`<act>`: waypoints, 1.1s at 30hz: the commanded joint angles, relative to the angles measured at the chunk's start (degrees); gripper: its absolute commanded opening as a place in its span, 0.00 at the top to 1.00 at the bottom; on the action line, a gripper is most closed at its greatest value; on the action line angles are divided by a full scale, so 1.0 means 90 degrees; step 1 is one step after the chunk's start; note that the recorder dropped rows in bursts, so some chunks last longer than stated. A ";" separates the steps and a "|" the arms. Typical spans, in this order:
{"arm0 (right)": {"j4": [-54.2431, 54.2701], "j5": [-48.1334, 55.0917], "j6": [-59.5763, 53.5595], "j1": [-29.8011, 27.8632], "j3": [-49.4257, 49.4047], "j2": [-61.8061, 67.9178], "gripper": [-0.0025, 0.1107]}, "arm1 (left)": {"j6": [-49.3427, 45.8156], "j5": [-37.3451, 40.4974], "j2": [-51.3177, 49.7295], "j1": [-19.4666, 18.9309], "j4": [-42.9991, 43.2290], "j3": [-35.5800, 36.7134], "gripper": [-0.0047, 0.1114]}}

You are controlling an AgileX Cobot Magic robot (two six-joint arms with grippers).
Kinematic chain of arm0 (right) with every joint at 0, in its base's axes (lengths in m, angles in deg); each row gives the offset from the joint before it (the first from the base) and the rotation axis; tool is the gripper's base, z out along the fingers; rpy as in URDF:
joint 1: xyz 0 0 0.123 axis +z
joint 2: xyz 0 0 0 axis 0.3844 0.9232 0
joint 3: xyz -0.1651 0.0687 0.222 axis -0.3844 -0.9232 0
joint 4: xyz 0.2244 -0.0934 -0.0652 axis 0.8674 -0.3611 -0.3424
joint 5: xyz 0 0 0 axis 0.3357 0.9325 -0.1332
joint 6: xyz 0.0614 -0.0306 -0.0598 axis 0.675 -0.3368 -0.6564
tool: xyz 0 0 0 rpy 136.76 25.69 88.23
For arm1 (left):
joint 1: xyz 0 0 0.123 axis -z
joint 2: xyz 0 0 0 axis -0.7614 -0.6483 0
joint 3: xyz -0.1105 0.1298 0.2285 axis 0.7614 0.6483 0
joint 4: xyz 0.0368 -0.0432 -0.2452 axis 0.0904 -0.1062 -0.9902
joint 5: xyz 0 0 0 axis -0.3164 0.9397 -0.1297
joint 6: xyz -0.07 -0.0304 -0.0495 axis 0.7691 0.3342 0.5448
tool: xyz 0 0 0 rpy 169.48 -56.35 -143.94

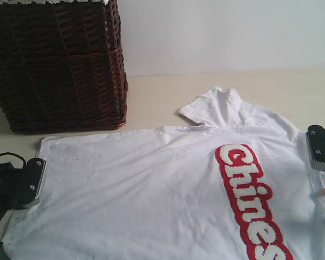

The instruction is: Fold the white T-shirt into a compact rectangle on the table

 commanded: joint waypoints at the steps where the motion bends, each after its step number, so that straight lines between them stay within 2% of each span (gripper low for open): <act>1: 0.0041 -0.0028 -0.0012 -0.0021 -0.0041 0.0009 0.05 | -0.0049 -0.0108 -0.0229 -0.0007 0.0054 0.0123 0.10; 5: 0.0041 -0.0028 -0.0012 -0.0021 -0.0041 0.0009 0.05 | -0.0020 -0.0153 -0.0229 -0.0007 0.0054 0.0123 0.10; 7: 0.0041 -0.0028 -0.0012 -0.0021 -0.0041 0.0009 0.05 | -0.0020 -0.0153 -0.0229 0.0006 0.0054 0.0123 0.15; 8: 0.0041 -0.0028 -0.0012 -0.0021 -0.0041 0.0009 0.05 | -0.0006 -0.0142 -0.0229 0.0006 0.0054 0.0123 0.20; 10: 0.0041 -0.0028 -0.0012 -0.0021 -0.0041 0.0009 0.05 | 0.0072 -0.0054 -0.0229 0.0006 0.0054 0.0123 0.40; 14: 0.0079 -0.0028 -0.0012 -0.0021 -0.0041 0.0009 0.05 | 0.0072 0.0308 -0.0229 0.0006 0.0064 0.0123 0.95; 19: 0.0140 -0.0028 -0.0012 -0.0021 -0.0041 0.0009 0.05 | -0.0102 0.0406 -0.0229 0.0006 0.0089 0.0123 0.90; 33: 0.0195 -0.0017 0.0318 -0.0021 -0.0041 0.0009 0.05 | -0.0102 0.0377 -0.0229 0.0006 -0.0300 0.0123 0.90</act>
